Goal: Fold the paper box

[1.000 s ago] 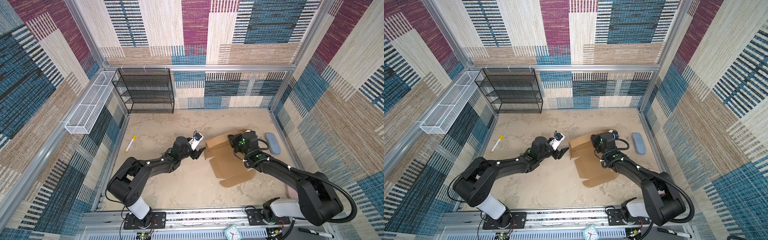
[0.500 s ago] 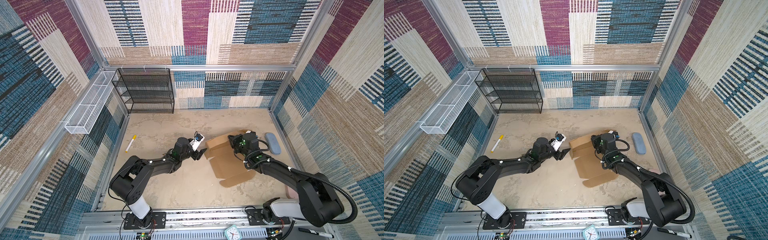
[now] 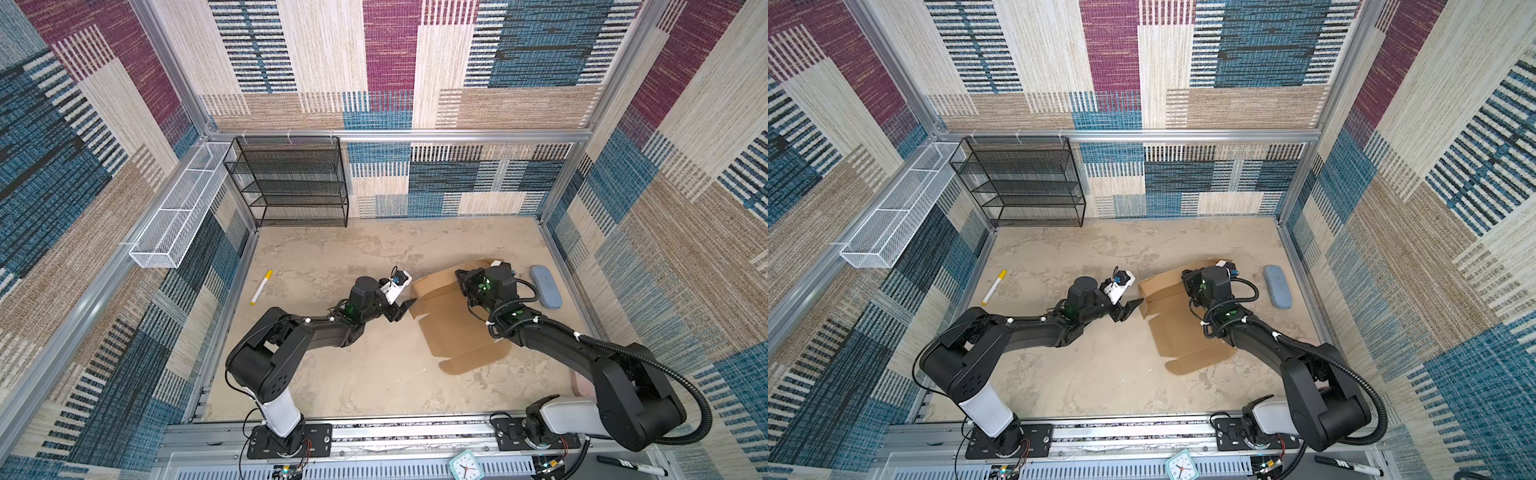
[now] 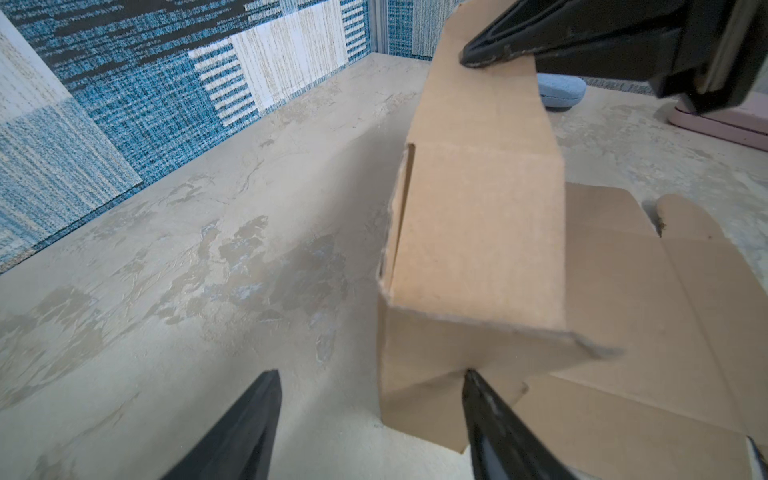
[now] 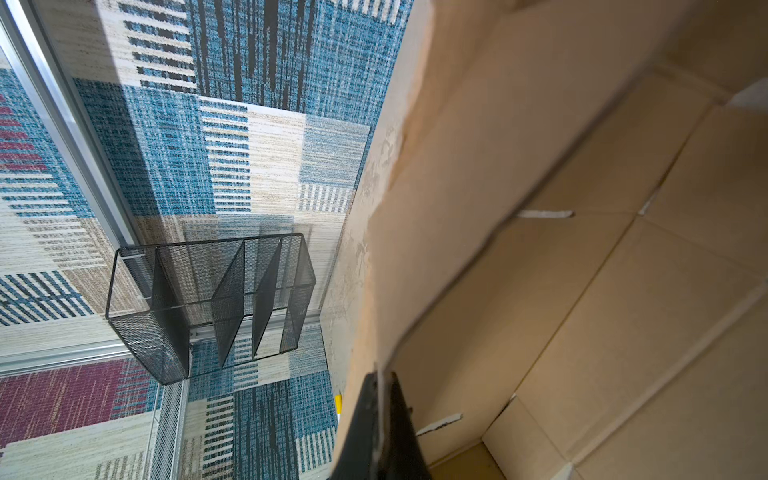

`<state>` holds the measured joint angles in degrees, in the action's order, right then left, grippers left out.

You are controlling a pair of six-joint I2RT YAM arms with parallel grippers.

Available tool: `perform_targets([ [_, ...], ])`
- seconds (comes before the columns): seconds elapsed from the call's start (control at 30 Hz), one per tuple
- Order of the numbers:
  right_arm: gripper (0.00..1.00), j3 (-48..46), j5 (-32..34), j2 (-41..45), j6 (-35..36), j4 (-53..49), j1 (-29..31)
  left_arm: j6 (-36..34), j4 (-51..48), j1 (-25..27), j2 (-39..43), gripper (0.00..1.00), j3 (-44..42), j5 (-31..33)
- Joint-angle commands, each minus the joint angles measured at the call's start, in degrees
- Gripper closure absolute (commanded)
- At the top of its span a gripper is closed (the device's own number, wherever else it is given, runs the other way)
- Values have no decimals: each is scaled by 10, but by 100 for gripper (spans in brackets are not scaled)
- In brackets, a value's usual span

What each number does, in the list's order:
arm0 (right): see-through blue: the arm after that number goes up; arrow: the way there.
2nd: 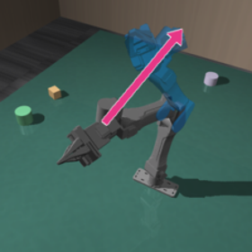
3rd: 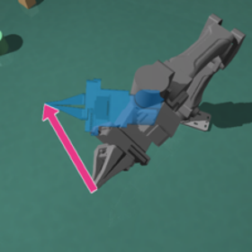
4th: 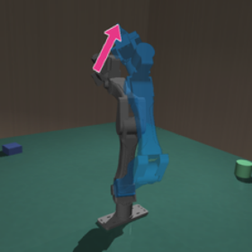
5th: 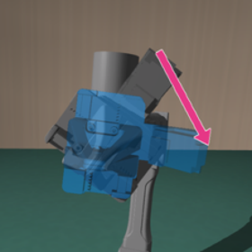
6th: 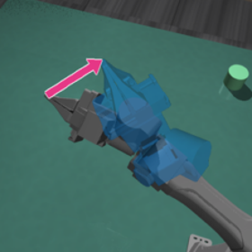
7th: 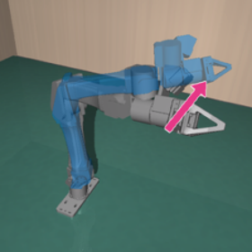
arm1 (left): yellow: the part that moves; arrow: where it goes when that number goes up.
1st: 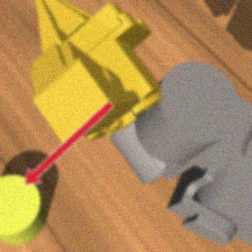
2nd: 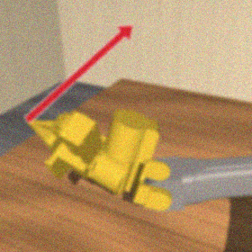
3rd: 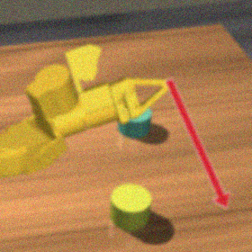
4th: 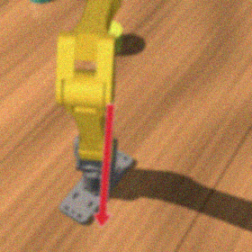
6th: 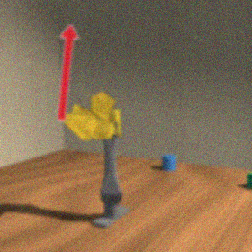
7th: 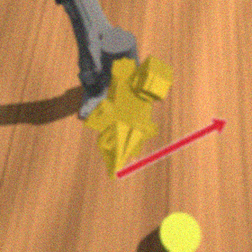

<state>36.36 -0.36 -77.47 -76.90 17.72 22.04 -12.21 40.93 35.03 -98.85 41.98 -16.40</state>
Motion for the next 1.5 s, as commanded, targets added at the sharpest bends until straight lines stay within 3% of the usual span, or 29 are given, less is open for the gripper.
perform_targets([
  [0.0,100,-7,-51,-9,7,-111,3,-8,76,5,-9,30,-6,-43],
  [0.53,100,-2,-51,-3,12,-122,3,6,82,19,-10,33,-17,-63],
  [0.83,100,2,-38,-4,10,-134,3,79,108,22,42,36,-62,-72],
  [1.2,100,5,-36,-5,15,-138,3,121,120,29,92,35,-101,-98],
  [1.47,100,8,-32,-7,14,-143,3,102,51,28,235,29,-116,13],
])
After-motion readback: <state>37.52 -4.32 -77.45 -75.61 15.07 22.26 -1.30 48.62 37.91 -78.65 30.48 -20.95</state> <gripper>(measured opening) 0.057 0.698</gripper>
